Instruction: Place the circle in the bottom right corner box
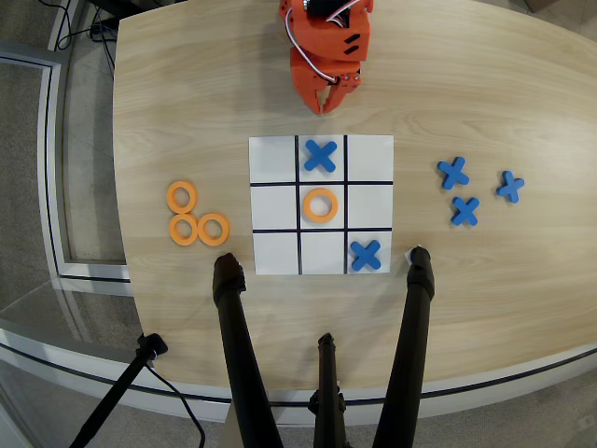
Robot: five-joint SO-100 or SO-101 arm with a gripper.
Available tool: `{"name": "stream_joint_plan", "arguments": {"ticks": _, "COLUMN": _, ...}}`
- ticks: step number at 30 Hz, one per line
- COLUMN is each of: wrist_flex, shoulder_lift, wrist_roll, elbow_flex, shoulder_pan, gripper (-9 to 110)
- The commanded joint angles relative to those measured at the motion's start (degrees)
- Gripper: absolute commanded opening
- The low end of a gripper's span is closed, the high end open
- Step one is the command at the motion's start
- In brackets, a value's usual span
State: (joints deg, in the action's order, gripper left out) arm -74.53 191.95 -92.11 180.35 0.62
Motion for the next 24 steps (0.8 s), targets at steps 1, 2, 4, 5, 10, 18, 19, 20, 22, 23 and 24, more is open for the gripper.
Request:
{"name": "stream_joint_plan", "arguments": {"ticks": 1, "wrist_flex": -2.3, "shoulder_lift": -2.3, "wrist_roll": 0.2, "elbow_flex": -2.0, "shoulder_pan": -0.1, "gripper": 0}}
{"name": "stream_joint_plan", "arguments": {"ticks": 2, "wrist_flex": -2.4, "shoulder_lift": -2.3, "wrist_roll": 0.2, "elbow_flex": -1.9, "shoulder_pan": -0.1, "gripper": 0}}
{"name": "stream_joint_plan", "arguments": {"ticks": 4, "wrist_flex": -2.4, "shoulder_lift": -2.1, "wrist_roll": -0.1, "elbow_flex": -1.8, "shoulder_pan": -0.2, "gripper": 0}}
{"name": "stream_joint_plan", "arguments": {"ticks": 5, "wrist_flex": -2.4, "shoulder_lift": -2.1, "wrist_roll": -0.1, "elbow_flex": -1.8, "shoulder_pan": -0.2, "gripper": 0}}
{"name": "stream_joint_plan", "arguments": {"ticks": 10, "wrist_flex": -2.5, "shoulder_lift": -2.4, "wrist_roll": 0.1, "elbow_flex": -2.0, "shoulder_pan": -0.3, "gripper": 0}}
{"name": "stream_joint_plan", "arguments": {"ticks": 18, "wrist_flex": -2.8, "shoulder_lift": -15.7, "wrist_roll": 1.2, "elbow_flex": -17.9, "shoulder_pan": -3.9, "gripper": 15}}
{"name": "stream_joint_plan", "arguments": {"ticks": 19, "wrist_flex": -2.2, "shoulder_lift": -19.4, "wrist_roll": 1.4, "elbow_flex": -21.6, "shoulder_pan": -4.7, "gripper": 15}}
{"name": "stream_joint_plan", "arguments": {"ticks": 20, "wrist_flex": -1.1, "shoulder_lift": -23.6, "wrist_roll": 2.5, "elbow_flex": -25.5, "shoulder_pan": -5.4, "gripper": 15}}
{"name": "stream_joint_plan", "arguments": {"ticks": 22, "wrist_flex": 2.0, "shoulder_lift": -32.0, "wrist_roll": 4.0, "elbow_flex": -32.4, "shoulder_pan": -7.2, "gripper": 15}}
{"name": "stream_joint_plan", "arguments": {"ticks": 23, "wrist_flex": 4.0, "shoulder_lift": -35.9, "wrist_roll": 4.7, "elbow_flex": -35.5, "shoulder_pan": -8.1, "gripper": 15}}
{"name": "stream_joint_plan", "arguments": {"ticks": 24, "wrist_flex": 6.3, "shoulder_lift": -39.8, "wrist_roll": 5.3, "elbow_flex": -38.0, "shoulder_pan": -9.0, "gripper": 15}}
